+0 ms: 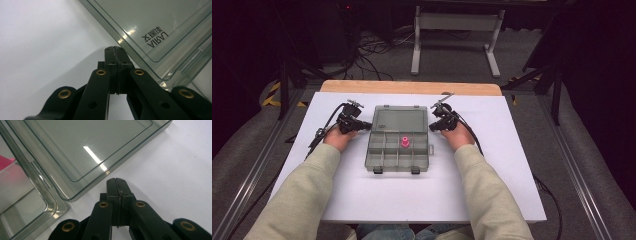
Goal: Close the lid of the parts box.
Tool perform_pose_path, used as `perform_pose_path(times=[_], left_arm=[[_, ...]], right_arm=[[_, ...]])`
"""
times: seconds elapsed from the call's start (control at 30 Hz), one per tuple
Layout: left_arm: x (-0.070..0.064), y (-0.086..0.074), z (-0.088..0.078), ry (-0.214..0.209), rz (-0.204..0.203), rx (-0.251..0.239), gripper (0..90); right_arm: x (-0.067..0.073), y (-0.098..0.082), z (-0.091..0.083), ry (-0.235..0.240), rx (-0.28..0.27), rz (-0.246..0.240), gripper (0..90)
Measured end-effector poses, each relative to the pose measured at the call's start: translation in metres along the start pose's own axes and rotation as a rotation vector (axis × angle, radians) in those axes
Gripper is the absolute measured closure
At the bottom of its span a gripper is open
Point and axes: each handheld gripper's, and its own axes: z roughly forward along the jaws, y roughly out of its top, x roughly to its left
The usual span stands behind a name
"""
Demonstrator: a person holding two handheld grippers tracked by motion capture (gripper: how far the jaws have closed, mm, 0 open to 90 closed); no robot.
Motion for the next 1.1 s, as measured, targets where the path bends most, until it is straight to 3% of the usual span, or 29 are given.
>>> perform_pose_path(times=[0.5,1.0,1.1], left_arm=[[0.0025,-0.0006,0.0005,-0.027,-0.017,-0.001,89.8],[0.0013,0.0028,0.0052,-0.013,-0.040,-0.024,89.8],[0.0006,0.0060,0.0058,-0.009,-0.047,-0.008,89.8]], right_arm=[[0.0046,0.0022,0.0016,-0.013,0.010,-0.027,90.0],[0.0066,0.0052,0.0040,-0.036,0.006,-0.025,90.0],[0.0069,0.0057,0.0046,-0.040,0.003,-0.023,90.0]])
